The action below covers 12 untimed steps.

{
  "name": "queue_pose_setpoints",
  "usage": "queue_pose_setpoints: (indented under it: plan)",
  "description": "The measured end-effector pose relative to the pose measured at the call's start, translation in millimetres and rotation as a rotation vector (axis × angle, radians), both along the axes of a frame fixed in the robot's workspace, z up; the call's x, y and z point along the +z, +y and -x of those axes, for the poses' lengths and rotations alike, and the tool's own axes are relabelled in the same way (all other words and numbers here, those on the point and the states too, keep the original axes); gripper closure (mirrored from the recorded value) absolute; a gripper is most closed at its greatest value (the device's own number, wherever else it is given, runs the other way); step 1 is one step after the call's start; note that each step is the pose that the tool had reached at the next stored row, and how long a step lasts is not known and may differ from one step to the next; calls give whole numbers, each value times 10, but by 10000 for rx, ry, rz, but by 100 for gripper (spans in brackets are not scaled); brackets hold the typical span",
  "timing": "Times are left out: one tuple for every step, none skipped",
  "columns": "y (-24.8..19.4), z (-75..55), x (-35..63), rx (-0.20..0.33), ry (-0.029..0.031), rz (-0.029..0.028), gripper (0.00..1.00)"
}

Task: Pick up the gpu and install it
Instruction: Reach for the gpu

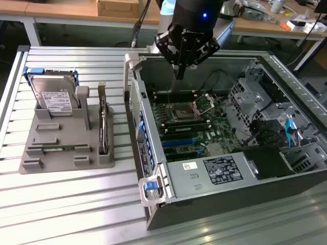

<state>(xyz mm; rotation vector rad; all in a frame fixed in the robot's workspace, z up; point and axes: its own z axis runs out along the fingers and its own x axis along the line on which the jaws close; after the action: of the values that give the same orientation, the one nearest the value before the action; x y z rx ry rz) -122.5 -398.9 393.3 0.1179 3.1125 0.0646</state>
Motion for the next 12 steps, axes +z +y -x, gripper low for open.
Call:
queue_pose_setpoints:
  plan:
    - [0,65,0,0,0,0,89]
    - [0,79,0,0,0,0,89]
    - [0,99,0,0,0,0,89]
    - [0,111,0,0,0,1,89]
    - [0,130,0,0,0,0,89]
    - [0,139,0,0,0,1,89]
    - [0,154,0,0,0,0,89]
    - [0,161,0,-1,0,0,89]
    - [0,168,0,0,0,0,89]
    - [0,176,0,0,0,0,89]
    - [0,182,0,-1,0,0,89]
    - [0,188,0,0,0,0,89]
